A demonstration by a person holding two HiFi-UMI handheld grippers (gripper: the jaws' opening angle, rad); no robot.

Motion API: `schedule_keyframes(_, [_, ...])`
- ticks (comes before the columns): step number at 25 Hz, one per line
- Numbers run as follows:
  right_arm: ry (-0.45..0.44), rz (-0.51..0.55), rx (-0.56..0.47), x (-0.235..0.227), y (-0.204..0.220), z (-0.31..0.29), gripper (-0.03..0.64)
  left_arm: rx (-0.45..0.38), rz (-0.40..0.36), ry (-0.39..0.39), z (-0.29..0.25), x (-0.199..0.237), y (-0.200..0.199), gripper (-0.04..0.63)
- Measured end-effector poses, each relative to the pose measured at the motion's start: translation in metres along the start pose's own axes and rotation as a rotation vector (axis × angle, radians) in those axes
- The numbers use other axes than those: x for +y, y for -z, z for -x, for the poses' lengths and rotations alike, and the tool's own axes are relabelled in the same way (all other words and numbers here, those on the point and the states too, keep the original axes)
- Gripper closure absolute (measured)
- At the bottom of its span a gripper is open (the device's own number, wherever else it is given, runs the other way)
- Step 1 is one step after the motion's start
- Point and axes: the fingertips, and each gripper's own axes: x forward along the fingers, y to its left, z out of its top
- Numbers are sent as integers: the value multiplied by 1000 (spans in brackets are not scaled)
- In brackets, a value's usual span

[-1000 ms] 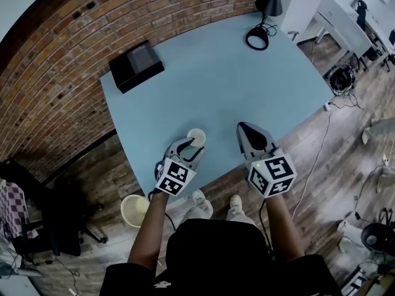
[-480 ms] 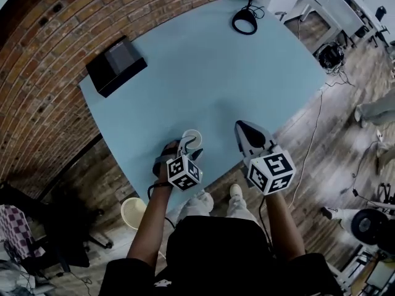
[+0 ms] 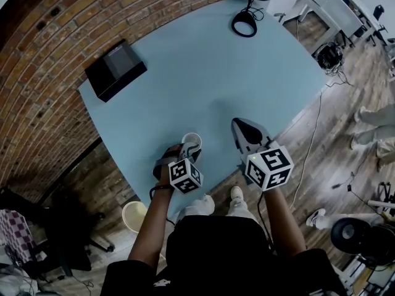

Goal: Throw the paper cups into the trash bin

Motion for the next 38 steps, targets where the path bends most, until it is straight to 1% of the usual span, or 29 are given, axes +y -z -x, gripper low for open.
schedule_keyframes(1, [-3, 2, -2, 0, -1, 0, 614, 0, 0, 1, 0, 0, -1, 540])
schedule_keyframes(3, [-7, 3, -4, 1, -3, 0, 612, 3, 4, 2, 1, 0, 0, 561])
schedule_keyframes(7, [-15, 1, -5, 0, -4, 0, 612, 7, 16, -6, 5, 2, -1, 565])
schedule_keyframes(11, [-26, 3, -7, -2, -5, 4, 612, -4, 43, -29, 12, 4, -7, 565])
schedule_keyframes(14, [-43, 12, -10, -2, -6, 9, 614, -20, 66, -59, 20, 6, -15, 565])
schedule_keyframes(17, [-68, 29, -9, -1, -8, 14, 612, -33, 60, -98, 30, 10, -24, 566])
schedule_keyframes(19, [-82, 36, -12, -2, -9, 18, 612, -45, 71, -126, 36, 14, -31, 566])
schedule_keyframes(29, [-169, 57, -26, -3, -20, 39, 612, -142, 226, -253, 75, 19, -74, 568])
schedule_keyframes(33, [-210, 67, -31, -3, -23, 51, 613, -199, 305, -320, 96, 20, -93, 566])
schedule_keyframes(38, [-254, 83, -36, -1, -23, 68, 613, -265, 379, -411, 123, 18, -113, 566])
